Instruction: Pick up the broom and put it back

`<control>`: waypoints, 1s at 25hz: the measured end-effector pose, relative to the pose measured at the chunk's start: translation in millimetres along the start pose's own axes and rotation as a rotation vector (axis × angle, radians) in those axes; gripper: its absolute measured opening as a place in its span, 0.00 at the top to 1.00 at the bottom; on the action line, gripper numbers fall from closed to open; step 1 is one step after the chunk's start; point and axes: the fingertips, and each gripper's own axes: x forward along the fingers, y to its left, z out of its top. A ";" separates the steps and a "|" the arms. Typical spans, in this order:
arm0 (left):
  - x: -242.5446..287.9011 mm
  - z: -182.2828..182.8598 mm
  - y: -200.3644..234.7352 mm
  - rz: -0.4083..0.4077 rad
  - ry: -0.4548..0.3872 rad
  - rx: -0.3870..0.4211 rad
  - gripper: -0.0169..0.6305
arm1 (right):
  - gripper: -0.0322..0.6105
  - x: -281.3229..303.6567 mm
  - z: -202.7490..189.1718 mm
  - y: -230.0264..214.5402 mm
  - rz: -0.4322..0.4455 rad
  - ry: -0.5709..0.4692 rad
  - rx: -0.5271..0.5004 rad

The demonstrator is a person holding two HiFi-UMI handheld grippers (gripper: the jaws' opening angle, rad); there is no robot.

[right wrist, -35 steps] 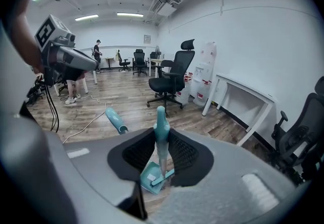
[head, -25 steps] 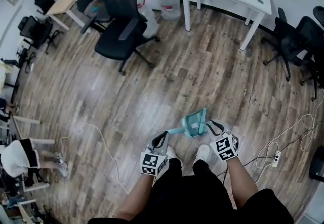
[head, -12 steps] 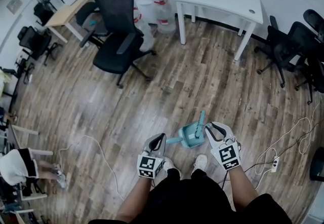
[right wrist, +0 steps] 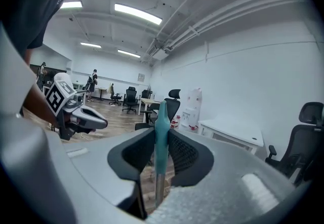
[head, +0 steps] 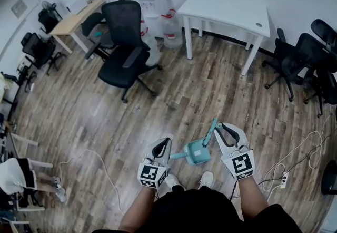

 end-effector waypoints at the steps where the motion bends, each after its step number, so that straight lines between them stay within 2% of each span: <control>1: 1.6 2.5 1.7 0.001 -0.004 0.003 0.95 | 0.81 -0.1 7.8 -3.5 -0.007 -0.018 -0.002; 15: 16.2 48.5 15.1 0.019 -0.118 0.014 0.95 | 0.81 -13.1 94.3 -36.4 -0.103 -0.210 -0.008; 25: 26.0 84.8 24.0 0.016 -0.178 0.050 0.95 | 0.80 -15.7 129.4 -49.4 -0.151 -0.293 -0.033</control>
